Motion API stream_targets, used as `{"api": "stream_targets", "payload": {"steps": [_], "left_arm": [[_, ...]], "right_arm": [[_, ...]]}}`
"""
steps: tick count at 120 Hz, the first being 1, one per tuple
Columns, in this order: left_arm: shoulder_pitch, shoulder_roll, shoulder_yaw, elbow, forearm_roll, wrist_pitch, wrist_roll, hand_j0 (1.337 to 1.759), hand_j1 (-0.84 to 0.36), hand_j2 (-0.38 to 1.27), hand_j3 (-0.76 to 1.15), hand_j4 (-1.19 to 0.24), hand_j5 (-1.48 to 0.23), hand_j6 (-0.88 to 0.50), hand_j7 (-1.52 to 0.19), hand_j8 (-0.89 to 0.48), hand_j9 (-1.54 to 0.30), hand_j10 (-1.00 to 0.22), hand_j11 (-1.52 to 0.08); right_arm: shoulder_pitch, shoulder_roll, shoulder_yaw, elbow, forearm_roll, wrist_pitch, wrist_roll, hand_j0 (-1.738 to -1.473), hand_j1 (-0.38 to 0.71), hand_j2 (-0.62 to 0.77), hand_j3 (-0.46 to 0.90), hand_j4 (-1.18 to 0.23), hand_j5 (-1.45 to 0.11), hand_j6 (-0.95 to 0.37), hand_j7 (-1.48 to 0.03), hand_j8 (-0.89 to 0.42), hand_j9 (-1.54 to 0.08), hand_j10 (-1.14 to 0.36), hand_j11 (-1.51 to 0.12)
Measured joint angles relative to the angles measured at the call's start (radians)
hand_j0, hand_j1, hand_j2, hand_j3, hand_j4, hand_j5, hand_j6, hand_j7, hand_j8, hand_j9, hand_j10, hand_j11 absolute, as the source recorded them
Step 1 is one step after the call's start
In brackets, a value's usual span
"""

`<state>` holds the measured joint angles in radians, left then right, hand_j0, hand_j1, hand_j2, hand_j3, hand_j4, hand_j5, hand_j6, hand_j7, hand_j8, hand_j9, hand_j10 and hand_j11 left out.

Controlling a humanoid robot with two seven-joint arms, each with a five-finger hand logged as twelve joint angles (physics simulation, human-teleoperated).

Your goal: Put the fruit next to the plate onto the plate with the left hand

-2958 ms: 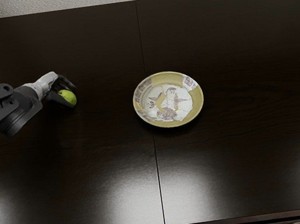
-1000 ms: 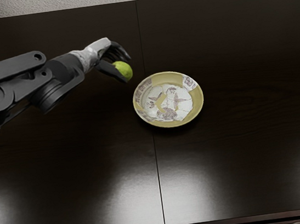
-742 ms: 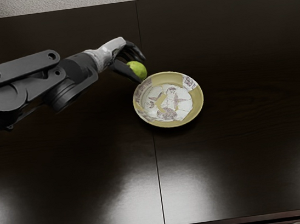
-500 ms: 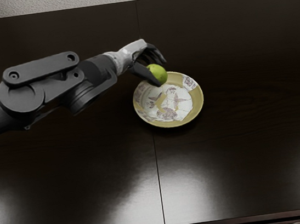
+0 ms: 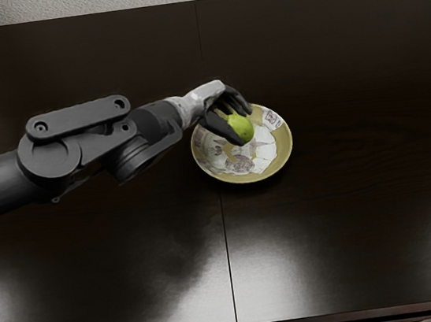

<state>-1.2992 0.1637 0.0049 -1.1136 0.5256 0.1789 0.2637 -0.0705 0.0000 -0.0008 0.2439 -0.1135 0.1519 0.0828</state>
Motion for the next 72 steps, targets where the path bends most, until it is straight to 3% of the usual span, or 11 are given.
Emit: {"api": "stream_targets", "payload": {"steps": [30,59,72], "left_arm": [[0.026,-0.005,0.005,0.000,0.000,0.001,-0.003,1.657,-0.28,0.32,0.00,-0.60,-0.81,-0.49,-0.81,-0.44,-0.80,-0.61,-0.80],[0.025,0.006,-0.001,0.000,0.002,0.010,-0.009,1.658,0.07,0.11,0.00,-0.26,-0.34,-0.22,-0.34,-0.21,-0.34,-0.26,-0.34],[0.011,0.089,-0.036,-0.019,0.001,0.006,-0.009,1.658,0.18,0.07,0.00,-0.15,-0.20,-0.13,-0.20,-0.13,-0.20,-0.16,-0.20]], "right_arm": [[0.000,0.000,0.000,0.000,0.000,0.000,0.000,-1.658,-0.33,0.00,0.00,-0.02,-0.02,-0.02,-0.02,-0.02,-0.02,-0.02,-0.02],[0.000,0.000,0.000,0.000,0.000,0.000,0.000,-1.658,-0.33,0.00,0.00,-0.02,-0.02,-0.02,-0.02,-0.02,-0.02,-0.02,-0.02],[0.000,0.000,0.000,0.000,0.000,0.000,0.000,-1.658,-0.33,0.00,0.00,-0.02,-0.02,-0.02,-0.02,-0.02,-0.02,-0.02,-0.02]]}}
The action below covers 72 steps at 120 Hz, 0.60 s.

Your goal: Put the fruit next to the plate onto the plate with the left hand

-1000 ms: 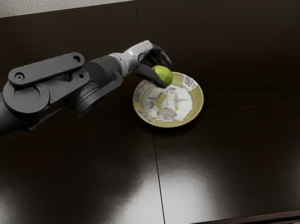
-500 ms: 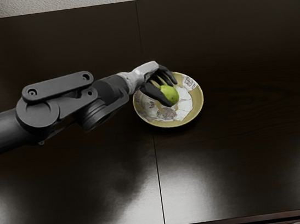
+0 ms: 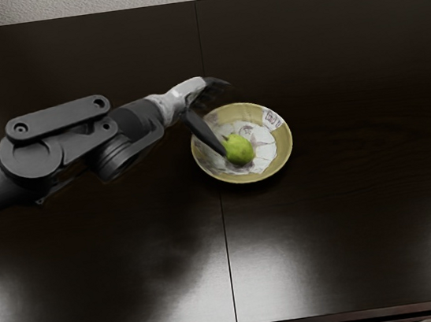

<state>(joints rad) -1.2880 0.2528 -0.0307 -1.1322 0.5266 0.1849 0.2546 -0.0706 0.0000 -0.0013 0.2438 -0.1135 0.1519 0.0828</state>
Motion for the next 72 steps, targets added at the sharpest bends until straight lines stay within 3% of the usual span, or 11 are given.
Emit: {"api": "stream_targets", "payload": {"steps": [12,28,39,47,58,72], "left_arm": [[-0.014,0.162,-0.066,-0.091,-0.019,-0.006,0.001,1.658,0.24,0.04,0.00,-0.10,-0.13,-0.09,-0.13,-0.08,-0.13,-0.10,-0.13],[0.010,0.345,-0.145,-0.199,-0.161,-0.053,0.001,1.658,0.29,0.02,0.00,-0.05,-0.07,-0.05,-0.07,-0.05,-0.07,-0.06,-0.07],[0.096,0.553,-0.211,-0.255,-0.211,-0.199,0.003,1.658,0.31,0.02,0.00,-0.04,-0.05,-0.03,-0.05,-0.03,-0.05,-0.04,-0.05],[0.113,0.668,-0.256,-0.277,-0.228,-0.380,0.002,1.658,0.32,0.01,0.00,-0.03,-0.04,-0.03,-0.04,-0.02,-0.04,-0.03,-0.04],[0.122,0.733,-0.288,-0.289,-0.240,-0.564,0.003,1.658,0.33,0.01,0.00,-0.02,-0.03,-0.02,-0.03,-0.02,-0.03,-0.02,-0.03],[0.131,0.741,-0.306,-0.293,-0.248,-0.655,0.002,1.658,0.34,0.01,0.00,-0.01,-0.02,-0.01,-0.02,-0.01,-0.02,-0.01,-0.02]], "right_arm": [[0.000,0.000,0.000,0.000,0.000,0.000,0.000,-1.658,-0.33,0.00,0.00,-0.02,-0.02,-0.02,-0.02,-0.02,-0.02,-0.02,-0.02],[0.000,0.000,0.000,0.000,0.000,0.000,0.000,-1.658,-0.33,0.00,0.00,-0.02,-0.02,-0.02,-0.02,-0.02,-0.02,-0.02,-0.02],[0.000,0.000,0.001,0.000,0.000,0.000,0.000,-1.658,-0.33,0.00,0.00,-0.02,-0.02,-0.02,-0.02,-0.02,-0.02,-0.02,-0.02],[0.000,0.000,0.001,0.000,0.000,0.000,0.000,-1.658,-0.33,0.00,0.00,-0.02,-0.02,-0.02,-0.02,-0.02,-0.02,-0.02,-0.02],[0.000,0.000,0.000,0.000,0.000,0.000,0.000,-1.658,-0.33,0.00,0.00,-0.02,-0.02,-0.02,-0.02,-0.02,-0.02,-0.02,-0.02],[0.000,0.000,0.000,0.000,0.000,0.000,0.000,-1.658,-0.33,0.00,0.00,-0.02,-0.02,-0.02,-0.02,-0.02,-0.02,-0.02,-0.02]]}}
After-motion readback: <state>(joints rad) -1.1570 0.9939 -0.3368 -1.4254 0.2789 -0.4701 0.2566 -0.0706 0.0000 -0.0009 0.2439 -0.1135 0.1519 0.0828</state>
